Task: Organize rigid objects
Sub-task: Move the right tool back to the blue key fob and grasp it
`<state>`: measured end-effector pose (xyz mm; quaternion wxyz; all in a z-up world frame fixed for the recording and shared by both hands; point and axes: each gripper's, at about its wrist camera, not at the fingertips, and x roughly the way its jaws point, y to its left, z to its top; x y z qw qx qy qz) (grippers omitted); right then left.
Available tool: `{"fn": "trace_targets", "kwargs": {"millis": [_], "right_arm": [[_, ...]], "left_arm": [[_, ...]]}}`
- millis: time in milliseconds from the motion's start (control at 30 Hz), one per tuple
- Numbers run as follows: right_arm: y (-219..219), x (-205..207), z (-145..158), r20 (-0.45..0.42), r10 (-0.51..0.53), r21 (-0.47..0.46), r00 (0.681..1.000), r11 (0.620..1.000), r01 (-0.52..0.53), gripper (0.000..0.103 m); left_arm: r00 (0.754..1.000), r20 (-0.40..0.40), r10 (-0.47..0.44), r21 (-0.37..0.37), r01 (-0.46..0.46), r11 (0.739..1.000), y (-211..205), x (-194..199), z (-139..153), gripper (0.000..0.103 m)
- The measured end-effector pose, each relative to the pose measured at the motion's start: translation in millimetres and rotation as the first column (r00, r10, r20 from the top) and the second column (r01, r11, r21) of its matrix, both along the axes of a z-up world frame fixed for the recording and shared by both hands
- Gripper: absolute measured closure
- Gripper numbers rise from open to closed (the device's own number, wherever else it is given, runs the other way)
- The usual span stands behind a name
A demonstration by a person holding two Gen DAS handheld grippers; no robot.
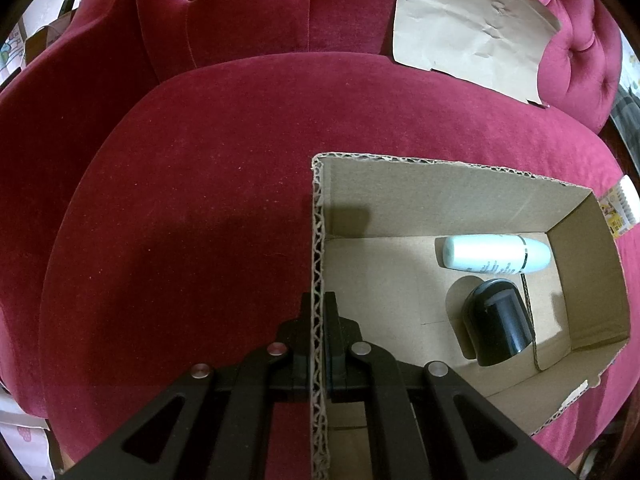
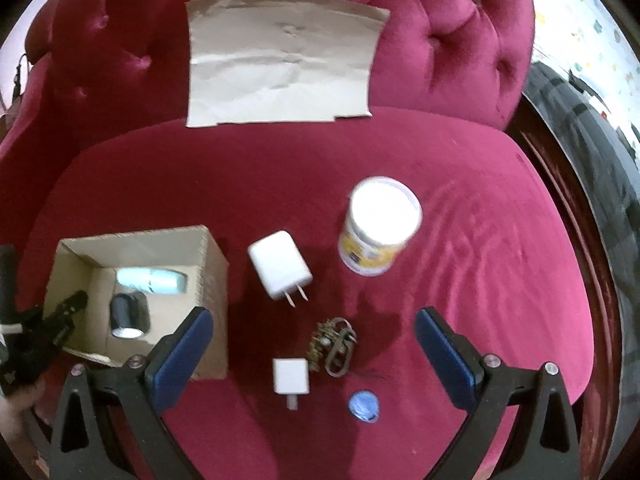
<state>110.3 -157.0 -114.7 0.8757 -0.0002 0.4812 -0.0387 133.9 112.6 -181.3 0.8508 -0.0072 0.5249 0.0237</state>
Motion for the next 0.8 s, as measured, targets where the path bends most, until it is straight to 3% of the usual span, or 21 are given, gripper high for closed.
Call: {"fn": "trace_targets", "kwargs": {"millis": [367,800], "right_arm": [[-33,-16,-35,-0.076,-0.073,0.011,0.994,0.997,0.074,0.0],[-48,-21,-72,-0.151,-0.078,-0.017,0.985,0.997,0.077,0.0]], "left_arm": [[1.0,0.001,-0.001,-0.004,0.001,1.0,2,0,1,0.1],[1.0,0.004,-0.003,-0.005,0.003,1.0,2,-1,1,0.1]]}}
